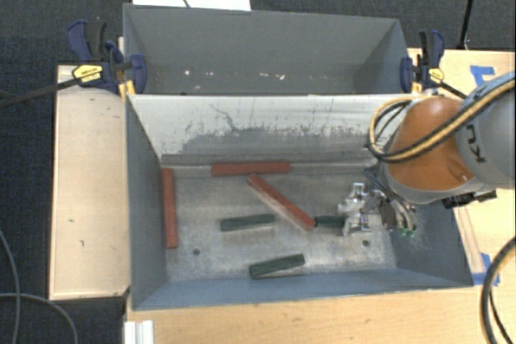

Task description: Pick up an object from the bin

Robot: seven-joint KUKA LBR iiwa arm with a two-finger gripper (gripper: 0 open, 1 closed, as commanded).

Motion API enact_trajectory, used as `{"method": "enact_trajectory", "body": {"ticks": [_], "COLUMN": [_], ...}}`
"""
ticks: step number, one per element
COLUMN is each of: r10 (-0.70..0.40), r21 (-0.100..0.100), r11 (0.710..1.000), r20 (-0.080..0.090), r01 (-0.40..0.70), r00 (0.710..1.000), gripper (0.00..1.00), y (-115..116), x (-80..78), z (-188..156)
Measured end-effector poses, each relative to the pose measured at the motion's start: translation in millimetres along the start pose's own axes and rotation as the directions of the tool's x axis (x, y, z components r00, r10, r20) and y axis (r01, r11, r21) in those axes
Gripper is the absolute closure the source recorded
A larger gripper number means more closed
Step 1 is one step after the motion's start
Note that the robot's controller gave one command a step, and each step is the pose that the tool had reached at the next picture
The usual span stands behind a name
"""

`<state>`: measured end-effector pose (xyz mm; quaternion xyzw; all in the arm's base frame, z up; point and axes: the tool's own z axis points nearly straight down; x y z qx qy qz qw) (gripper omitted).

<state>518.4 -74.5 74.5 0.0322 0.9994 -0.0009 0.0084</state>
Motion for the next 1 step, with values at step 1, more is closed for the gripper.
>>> {"method": "enact_trajectory", "body": {"ticks": [1], "r10": [0.003], "r21": [0.000], "r11": [1.000], "r20": [-0.009], "r01": [-0.003], "r00": [1.000], "gripper": [1.00], "y": [-26.2], "x": [-19.0], "z": [-135.5]}}
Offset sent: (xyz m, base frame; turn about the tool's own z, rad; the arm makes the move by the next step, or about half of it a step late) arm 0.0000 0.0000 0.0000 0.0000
